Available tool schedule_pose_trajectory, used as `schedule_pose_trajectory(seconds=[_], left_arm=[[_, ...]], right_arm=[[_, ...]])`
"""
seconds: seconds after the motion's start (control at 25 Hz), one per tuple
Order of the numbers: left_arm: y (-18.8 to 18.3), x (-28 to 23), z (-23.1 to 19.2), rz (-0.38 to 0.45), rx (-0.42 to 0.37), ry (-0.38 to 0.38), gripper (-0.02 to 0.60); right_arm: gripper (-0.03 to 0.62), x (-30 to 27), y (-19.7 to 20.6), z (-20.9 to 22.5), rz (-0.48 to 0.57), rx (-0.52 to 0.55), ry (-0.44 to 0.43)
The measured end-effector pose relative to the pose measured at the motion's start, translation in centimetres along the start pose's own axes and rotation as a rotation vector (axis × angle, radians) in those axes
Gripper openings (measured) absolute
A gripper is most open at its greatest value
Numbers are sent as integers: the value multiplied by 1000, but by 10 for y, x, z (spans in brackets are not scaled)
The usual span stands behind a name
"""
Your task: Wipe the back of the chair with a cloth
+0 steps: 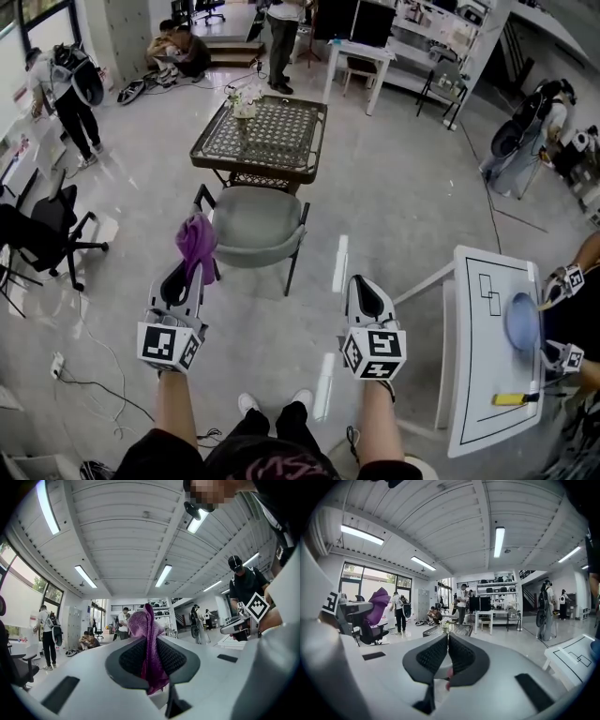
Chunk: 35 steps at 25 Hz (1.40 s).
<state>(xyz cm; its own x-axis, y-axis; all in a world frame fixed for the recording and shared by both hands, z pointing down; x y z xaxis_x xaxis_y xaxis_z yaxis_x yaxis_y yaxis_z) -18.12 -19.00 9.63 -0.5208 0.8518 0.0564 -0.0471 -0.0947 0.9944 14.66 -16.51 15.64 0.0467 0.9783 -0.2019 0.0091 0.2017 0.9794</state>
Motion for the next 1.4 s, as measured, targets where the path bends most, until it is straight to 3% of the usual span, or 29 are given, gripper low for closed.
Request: schedule_pose_trajectory(seconds=[0.44, 0.72, 1.4], left_arm=[[-52, 36, -16, 91, 17, -39, 78], [-73, 51, -17, 113, -11, -35, 78], [-82, 56, -21, 118, -23, -11, 75]], right_arm=[[28, 31, -46, -17, 54, 37, 7], [28, 44, -70, -19, 89, 48, 18], [26, 42, -100, -35, 127, 63, 9]])
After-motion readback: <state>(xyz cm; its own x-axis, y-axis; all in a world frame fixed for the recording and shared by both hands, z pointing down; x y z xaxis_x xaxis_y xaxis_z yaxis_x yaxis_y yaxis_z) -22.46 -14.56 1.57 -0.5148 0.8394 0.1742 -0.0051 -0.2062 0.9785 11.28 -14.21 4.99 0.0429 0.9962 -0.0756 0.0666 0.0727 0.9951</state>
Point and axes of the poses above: the fingertips, and each gripper's own axes: x backward along the fingers, z to its right, y out of its underside, the point moved 3 cm from there along x, backward along the fingers, and after that the axes turned 7 degrees about y, right-handed, at the moved point
